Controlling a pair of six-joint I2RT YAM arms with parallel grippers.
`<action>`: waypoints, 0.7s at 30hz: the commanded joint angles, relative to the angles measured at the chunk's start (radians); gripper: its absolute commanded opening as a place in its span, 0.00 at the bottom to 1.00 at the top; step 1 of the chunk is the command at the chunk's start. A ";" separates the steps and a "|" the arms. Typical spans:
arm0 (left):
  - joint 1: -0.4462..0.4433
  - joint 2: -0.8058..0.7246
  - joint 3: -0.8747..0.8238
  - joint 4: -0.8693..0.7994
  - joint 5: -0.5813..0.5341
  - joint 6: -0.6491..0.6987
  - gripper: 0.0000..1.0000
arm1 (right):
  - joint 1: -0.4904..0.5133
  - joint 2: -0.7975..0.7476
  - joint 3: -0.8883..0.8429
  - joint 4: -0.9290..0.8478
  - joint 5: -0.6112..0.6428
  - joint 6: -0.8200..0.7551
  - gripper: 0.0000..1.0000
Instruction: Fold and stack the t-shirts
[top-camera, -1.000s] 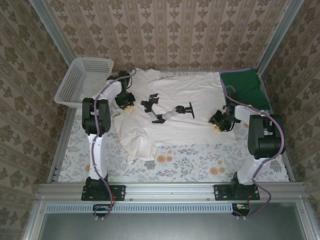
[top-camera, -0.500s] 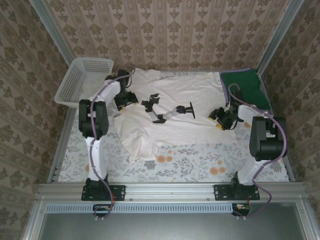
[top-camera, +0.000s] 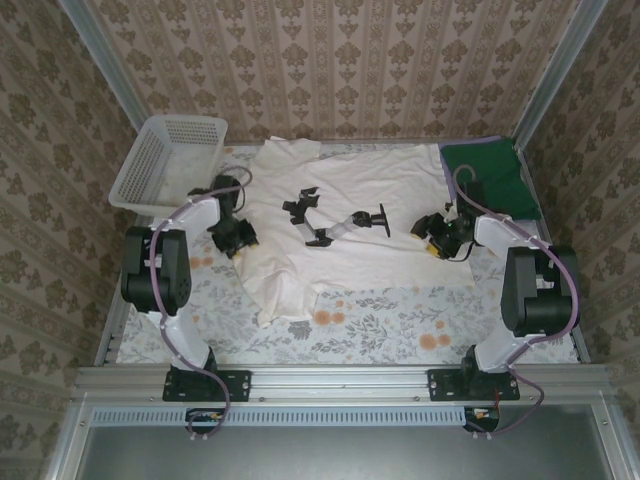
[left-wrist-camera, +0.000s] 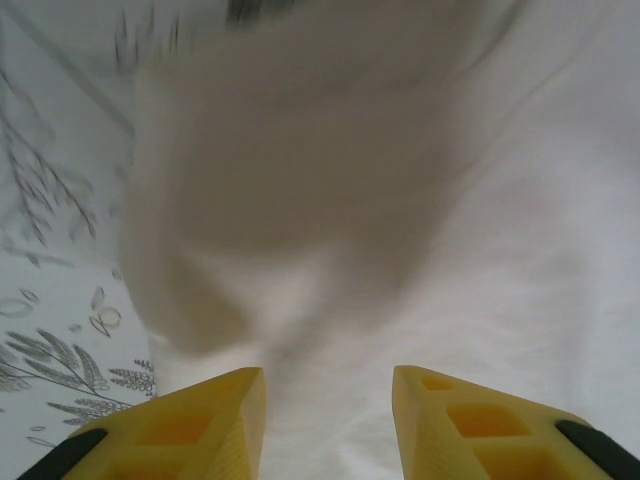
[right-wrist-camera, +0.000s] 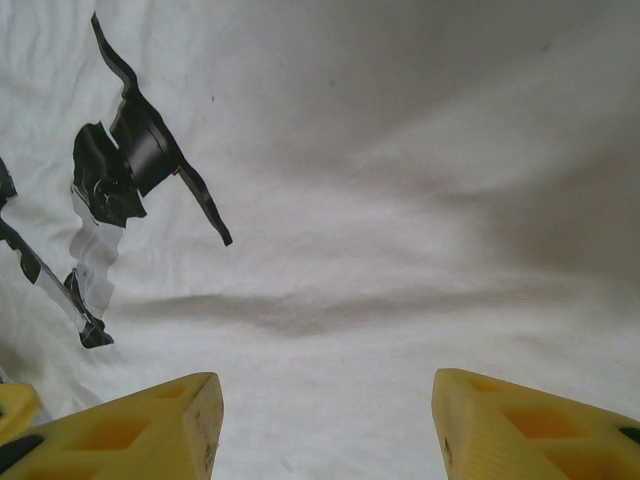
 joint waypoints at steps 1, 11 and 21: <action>-0.019 -0.001 -0.056 0.044 0.028 -0.024 0.38 | 0.005 -0.010 -0.013 -0.006 -0.025 0.016 0.59; -0.162 -0.088 -0.168 -0.014 0.098 -0.133 0.39 | 0.005 -0.011 -0.015 -0.011 -0.028 0.019 0.59; -0.072 -0.154 -0.003 -0.084 0.159 -0.150 0.56 | 0.007 0.005 0.030 -0.027 -0.032 0.025 0.59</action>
